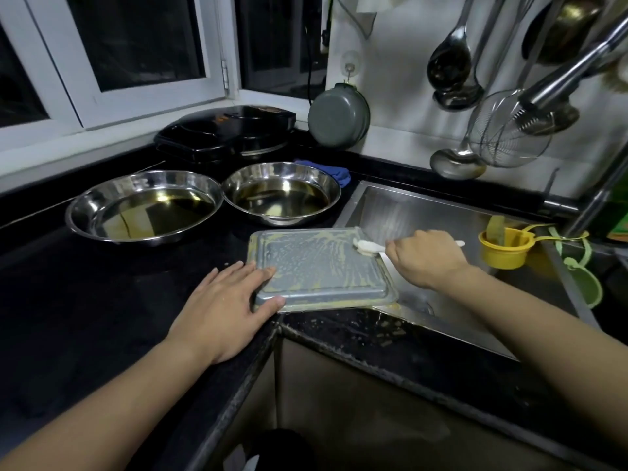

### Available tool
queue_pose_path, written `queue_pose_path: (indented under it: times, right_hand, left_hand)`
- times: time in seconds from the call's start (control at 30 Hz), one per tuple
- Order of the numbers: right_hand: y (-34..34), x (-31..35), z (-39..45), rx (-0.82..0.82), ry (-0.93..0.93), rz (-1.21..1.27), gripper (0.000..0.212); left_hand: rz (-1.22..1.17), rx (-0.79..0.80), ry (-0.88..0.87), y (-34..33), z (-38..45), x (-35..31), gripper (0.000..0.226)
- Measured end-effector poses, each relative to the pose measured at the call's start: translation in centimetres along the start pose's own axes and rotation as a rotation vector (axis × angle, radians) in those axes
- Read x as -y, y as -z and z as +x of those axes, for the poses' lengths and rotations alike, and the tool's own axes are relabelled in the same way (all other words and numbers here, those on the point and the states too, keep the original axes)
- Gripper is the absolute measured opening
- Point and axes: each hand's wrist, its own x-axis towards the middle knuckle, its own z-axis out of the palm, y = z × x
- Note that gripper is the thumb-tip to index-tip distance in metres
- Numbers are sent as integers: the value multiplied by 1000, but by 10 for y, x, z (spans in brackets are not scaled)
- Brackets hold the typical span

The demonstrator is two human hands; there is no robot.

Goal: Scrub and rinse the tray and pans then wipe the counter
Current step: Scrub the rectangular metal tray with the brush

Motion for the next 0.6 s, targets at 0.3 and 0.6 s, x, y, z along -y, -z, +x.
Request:
queue_pose_path:
  times: [0.3,0.6]
  right_hand:
    - [9,25,-93,61,27,30,32]
    - [39,77,-80,18,-36,78,37]
  left_hand:
    - [6,-17,8,-1,-2,-3,76]
    - [-5,-31,61,2,-2,-2,96]
